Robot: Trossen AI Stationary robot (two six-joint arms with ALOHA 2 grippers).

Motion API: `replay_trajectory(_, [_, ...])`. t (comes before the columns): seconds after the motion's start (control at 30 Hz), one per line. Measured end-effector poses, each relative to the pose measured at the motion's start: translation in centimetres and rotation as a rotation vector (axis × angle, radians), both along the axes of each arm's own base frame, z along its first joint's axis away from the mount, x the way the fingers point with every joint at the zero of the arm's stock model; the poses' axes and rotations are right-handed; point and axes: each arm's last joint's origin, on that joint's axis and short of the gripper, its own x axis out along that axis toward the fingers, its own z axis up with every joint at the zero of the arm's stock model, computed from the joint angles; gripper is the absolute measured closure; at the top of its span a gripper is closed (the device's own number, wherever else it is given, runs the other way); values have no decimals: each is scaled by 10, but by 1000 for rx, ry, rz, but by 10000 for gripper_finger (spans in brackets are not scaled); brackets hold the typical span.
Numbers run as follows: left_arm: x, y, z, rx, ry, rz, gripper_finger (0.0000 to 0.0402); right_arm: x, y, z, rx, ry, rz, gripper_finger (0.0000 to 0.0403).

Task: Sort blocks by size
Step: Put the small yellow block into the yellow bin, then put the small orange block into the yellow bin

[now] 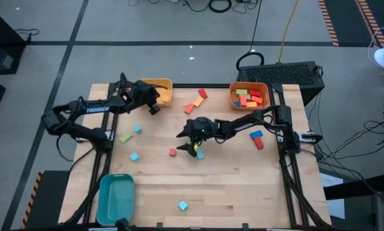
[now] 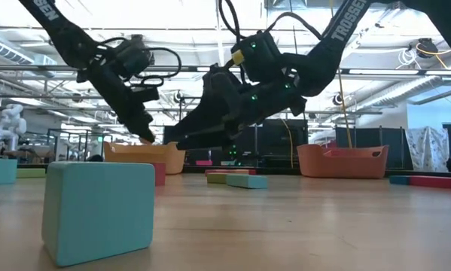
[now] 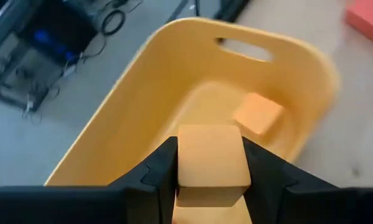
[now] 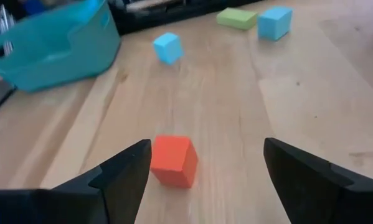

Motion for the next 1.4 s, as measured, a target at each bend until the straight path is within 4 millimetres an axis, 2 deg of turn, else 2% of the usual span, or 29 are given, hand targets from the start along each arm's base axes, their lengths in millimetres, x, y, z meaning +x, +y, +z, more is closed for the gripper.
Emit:
replay_trajectory(0.1, [-5, 9, -1, -19, -54, 83, 257, 4, 7, 3, -40, 8, 21, 104])
replay_trajectory(0.3, [-13, 19, 2, -53, -134, 200, 155, 9, 18, 6, -78, 40, 13, 103])
replay_trajectory(0.43, [-13, 20, 2, -52, -133, 202, 116, 9, 25, 4, -112, 68, -32, 103])
replay_trajectory(0.57, [-8, 17, 9, -66, -145, 160, 110, 12, 33, -5, -120, 82, -28, 103])
replay_trajectory(0.7, [0, 9, 23, -60, -154, 109, 109, 23, 41, -16, -118, 106, -8, 103])
replay_trajectory(1.0, [3, -30, 51, -64, -161, -24, 108, 42, 48, -31, -123, 188, 8, 111])
replay_trajectory(1.13, [4, -51, 59, -42, -124, -136, 108, 43, 47, -32, -131, 195, -13, 147])
replay_trajectory(1.37, [12, -84, 59, 17, 4, -384, 131, 43, 42, -33, -110, 208, -28, 285])
replay_trajectory(1.4, [14, -88, 58, 22, 14, -410, 137, 43, 42, -34, -109, 210, -28, 294])
